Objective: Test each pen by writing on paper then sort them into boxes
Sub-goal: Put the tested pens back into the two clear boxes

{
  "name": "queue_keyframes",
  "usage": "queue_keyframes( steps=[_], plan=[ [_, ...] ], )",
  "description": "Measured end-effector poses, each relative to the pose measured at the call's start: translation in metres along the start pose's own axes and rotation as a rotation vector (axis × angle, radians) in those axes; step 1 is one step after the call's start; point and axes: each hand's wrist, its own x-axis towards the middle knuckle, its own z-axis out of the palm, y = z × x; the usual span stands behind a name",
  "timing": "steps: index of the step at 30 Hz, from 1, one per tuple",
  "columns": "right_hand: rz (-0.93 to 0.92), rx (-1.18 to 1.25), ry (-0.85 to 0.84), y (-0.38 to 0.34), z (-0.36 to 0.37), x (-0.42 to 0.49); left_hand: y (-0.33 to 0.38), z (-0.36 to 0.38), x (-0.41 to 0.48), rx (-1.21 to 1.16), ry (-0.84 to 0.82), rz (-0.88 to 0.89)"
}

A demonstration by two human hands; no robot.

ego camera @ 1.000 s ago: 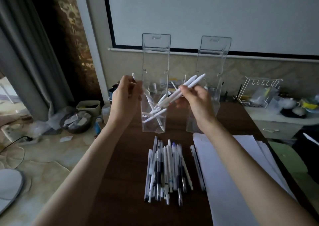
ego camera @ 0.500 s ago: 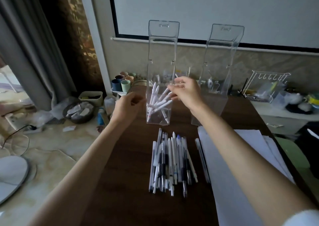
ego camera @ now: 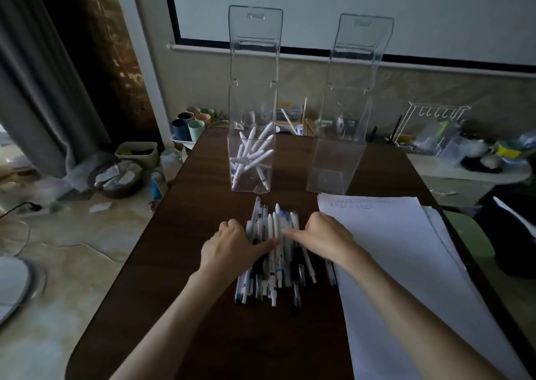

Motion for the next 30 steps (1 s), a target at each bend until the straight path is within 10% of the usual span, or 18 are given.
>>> queue_keyframes(
  steps=[11, 30],
  plan=[
    [-0.057, 0.308, -0.037, -0.004, 0.000, -0.003, 0.002, 0.001, 0.011, -0.082, -0.019, 0.054],
    [-0.220, 1.242, 0.039, 0.010, -0.037, -0.006, 0.039, -0.038, 0.008, -1.072, -0.008, 0.389]
  ],
)
